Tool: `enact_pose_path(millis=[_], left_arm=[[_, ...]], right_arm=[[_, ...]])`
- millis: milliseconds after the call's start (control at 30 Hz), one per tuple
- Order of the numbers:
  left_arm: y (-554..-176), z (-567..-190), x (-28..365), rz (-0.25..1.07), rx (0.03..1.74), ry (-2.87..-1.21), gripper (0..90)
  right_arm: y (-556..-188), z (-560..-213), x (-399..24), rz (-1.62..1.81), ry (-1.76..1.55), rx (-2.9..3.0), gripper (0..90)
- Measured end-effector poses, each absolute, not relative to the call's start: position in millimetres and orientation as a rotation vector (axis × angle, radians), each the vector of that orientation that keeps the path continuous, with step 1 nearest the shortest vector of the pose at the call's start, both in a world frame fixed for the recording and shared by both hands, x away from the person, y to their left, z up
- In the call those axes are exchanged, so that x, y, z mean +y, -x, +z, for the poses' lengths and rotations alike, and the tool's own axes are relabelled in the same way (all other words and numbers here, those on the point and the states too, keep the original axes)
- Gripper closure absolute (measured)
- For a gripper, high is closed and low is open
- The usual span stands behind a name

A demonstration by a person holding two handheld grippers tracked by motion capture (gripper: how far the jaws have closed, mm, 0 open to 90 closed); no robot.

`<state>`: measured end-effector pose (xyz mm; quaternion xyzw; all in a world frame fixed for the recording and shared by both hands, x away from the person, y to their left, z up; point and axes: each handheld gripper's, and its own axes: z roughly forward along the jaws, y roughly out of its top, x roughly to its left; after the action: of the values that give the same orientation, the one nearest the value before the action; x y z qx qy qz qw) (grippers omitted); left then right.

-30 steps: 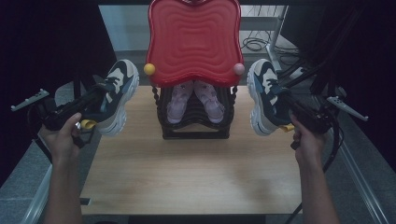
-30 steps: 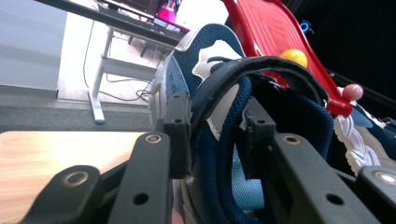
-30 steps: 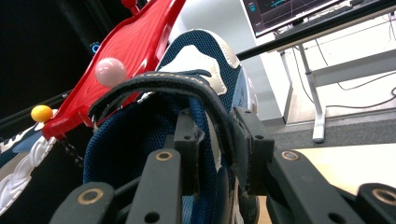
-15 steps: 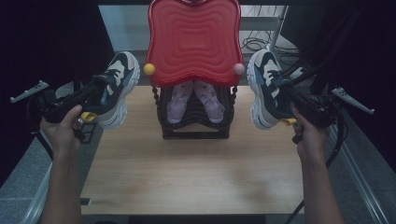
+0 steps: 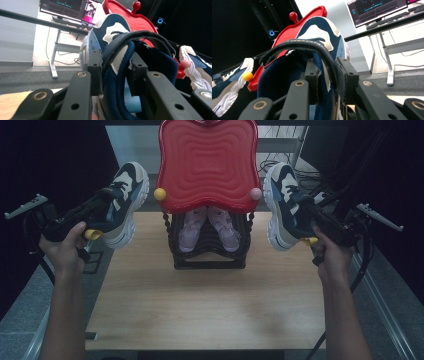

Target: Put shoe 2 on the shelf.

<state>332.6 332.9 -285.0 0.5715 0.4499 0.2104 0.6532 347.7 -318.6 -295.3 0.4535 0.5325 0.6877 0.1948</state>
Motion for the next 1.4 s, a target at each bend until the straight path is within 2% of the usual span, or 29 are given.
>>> enact_pose_path(millis=[800,1400], left_arm=[[-360.1,-219.2,279.2,0.520,0.949,-1.337,68.7],[-394.3,-169.3,223.3,0.496,0.912,-1.378,68.7]], right_arm=[[-368.3,-224.2,-281.5,1.898,-1.197,1.526,71.9],[-397.3,-174.9,-219.7,1.875,-1.124,1.657,71.7]])
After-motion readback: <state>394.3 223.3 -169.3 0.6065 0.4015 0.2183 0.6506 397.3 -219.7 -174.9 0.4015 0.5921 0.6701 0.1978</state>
